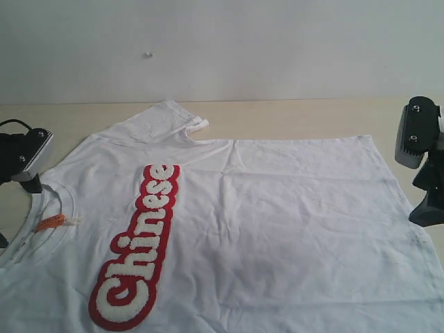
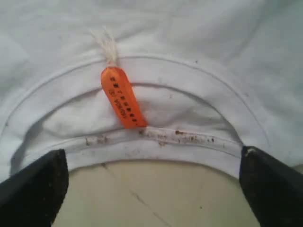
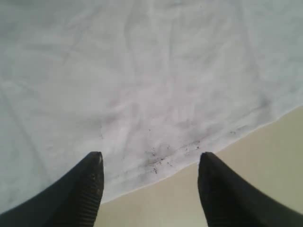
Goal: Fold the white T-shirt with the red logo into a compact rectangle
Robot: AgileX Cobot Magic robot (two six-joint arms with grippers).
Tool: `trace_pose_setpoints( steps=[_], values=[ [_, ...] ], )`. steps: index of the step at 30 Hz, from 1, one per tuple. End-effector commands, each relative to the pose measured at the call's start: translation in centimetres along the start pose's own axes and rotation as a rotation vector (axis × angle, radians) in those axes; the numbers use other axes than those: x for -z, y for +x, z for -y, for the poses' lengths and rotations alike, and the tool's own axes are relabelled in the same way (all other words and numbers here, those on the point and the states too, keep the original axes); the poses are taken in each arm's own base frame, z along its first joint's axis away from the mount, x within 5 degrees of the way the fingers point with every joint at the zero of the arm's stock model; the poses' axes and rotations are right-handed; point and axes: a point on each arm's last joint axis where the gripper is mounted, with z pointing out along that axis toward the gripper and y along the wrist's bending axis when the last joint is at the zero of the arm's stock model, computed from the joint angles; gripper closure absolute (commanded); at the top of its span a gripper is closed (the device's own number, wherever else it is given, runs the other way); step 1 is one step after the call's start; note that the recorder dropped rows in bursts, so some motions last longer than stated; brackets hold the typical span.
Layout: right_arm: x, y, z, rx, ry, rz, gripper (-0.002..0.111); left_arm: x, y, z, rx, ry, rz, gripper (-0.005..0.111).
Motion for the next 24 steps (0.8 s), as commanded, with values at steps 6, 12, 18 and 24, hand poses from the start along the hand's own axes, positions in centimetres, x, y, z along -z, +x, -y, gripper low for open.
trace_pose_setpoints(
  steps=[6, 12, 18, 24],
  values=[
    [-0.7, -0.1, 0.8, 0.04, 0.036, 0.002, 0.05, -1.3, 1.2, -0.6, 0.027, -0.023, 0.002, 0.013],
    [-1.2, 0.0, 0.9, 0.061, 0.032, -0.015, 0.05, -1.9, 1.0, 0.0, 0.028, 0.002, 0.018, 0.013],
    [-1.1, 0.6, 1.1, 0.237, 0.047, -0.082, 0.048, -2.7, 0.8, 0.3, 0.025, -0.022, 0.011, 0.013],
    [-1.4, 0.9, 1.3, 0.294, 0.041, -0.116, 0.045, -2.7, 0.3, 0.0, 0.013, -0.04, 0.012, 0.013]
  ],
)
